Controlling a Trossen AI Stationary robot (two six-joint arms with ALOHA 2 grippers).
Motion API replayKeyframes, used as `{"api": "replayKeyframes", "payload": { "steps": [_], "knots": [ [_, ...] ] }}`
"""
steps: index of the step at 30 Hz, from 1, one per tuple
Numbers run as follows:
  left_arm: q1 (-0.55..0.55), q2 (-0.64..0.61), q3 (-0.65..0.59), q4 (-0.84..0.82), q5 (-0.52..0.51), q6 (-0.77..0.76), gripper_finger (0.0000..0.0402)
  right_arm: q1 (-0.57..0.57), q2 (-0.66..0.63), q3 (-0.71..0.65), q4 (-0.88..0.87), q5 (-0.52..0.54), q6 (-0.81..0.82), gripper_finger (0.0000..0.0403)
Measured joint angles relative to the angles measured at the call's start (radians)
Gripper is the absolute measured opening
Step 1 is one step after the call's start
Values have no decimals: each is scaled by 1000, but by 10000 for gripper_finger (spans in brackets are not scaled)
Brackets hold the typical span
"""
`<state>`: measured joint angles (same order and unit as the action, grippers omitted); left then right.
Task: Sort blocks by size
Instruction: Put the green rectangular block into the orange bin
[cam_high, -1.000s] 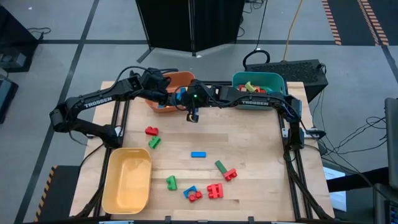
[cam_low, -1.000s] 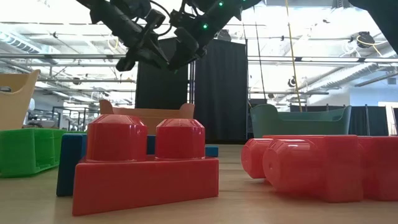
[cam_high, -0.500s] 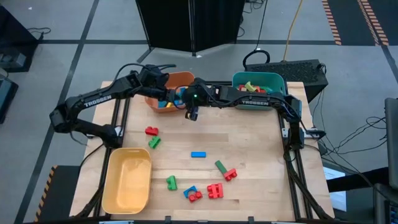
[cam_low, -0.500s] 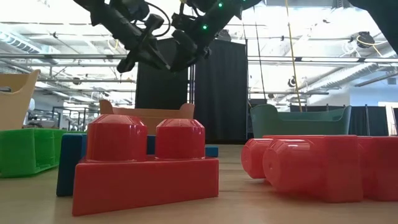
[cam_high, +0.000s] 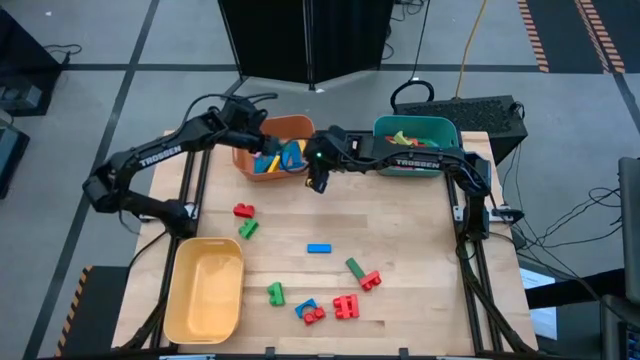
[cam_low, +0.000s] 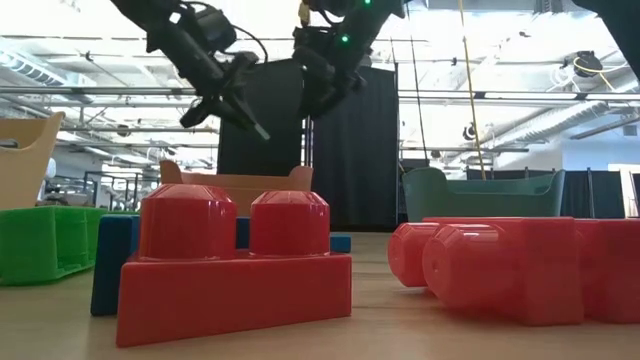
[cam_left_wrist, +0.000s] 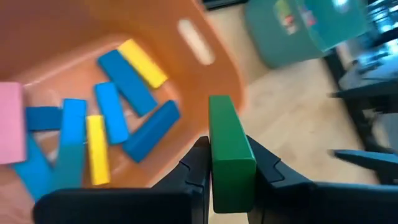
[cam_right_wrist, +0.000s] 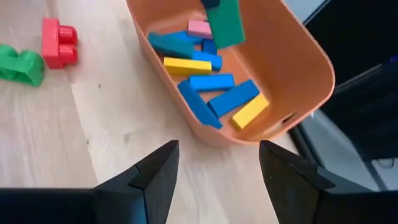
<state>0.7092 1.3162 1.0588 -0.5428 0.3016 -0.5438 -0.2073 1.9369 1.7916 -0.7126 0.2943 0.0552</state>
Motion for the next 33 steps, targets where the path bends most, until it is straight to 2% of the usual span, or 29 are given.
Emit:
{"api": "replayKeyframes", "payload": {
  "steps": [7,16,21,27,33],
  "knots": [
    [9,92,-1,-35,-50,57,45,6,0,0,-68,-3,64,206],
    [11,214,-1,-10,-110,81,45,70,-2,-2,-158,-2,92,206],
    [19,267,-1,-5,-156,106,45,89,-3,-69,-163,0,137,206],
    [39,322,-1,-4,-157,114,45,109,-3,-183,-161,-11,222,206],
    [54,351,0,6,-156,114,45,159,-2,-231,-158,-13,269,206]
  ]
}}
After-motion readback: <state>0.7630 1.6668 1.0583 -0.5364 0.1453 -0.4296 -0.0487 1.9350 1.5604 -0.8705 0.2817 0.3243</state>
